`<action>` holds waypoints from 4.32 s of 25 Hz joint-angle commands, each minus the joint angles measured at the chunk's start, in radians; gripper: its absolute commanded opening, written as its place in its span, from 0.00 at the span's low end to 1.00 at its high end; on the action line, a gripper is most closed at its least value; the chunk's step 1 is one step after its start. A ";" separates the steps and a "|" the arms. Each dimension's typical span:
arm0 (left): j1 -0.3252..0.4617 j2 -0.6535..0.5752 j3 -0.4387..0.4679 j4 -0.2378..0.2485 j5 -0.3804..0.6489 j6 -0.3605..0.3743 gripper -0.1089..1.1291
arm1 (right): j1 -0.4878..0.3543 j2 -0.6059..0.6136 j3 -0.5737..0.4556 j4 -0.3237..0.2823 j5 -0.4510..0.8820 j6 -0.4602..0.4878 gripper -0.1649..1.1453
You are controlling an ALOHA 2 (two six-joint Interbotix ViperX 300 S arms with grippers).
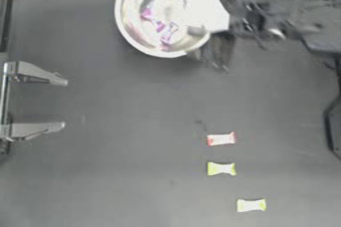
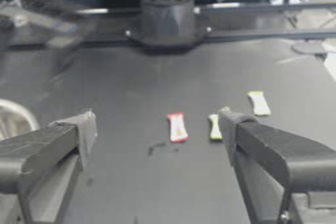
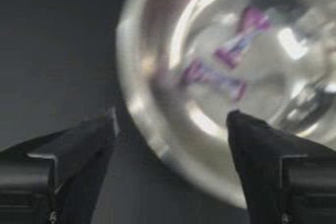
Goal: Put candies in bowl
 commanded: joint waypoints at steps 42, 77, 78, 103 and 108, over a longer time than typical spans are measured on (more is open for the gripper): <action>0.006 0.020 -0.017 -0.003 -0.014 0.000 0.92 | 0.407 0.080 0.127 -0.003 0.224 0.305 0.86; 0.006 0.018 -0.012 -0.008 -0.014 0.000 0.92 | 0.397 0.189 0.156 0.028 0.127 0.296 0.41; 0.005 0.018 -0.012 -0.008 -0.014 0.000 0.92 | 0.397 0.189 0.155 0.028 0.127 0.296 0.40; 0.006 0.018 -0.008 -0.008 -0.014 0.000 0.92 | 0.072 -0.028 0.037 -0.215 -0.012 0.259 0.40; 0.005 0.017 -0.008 -0.008 -0.014 0.000 0.92 | -0.049 0.003 -0.005 -0.206 -0.126 0.215 0.40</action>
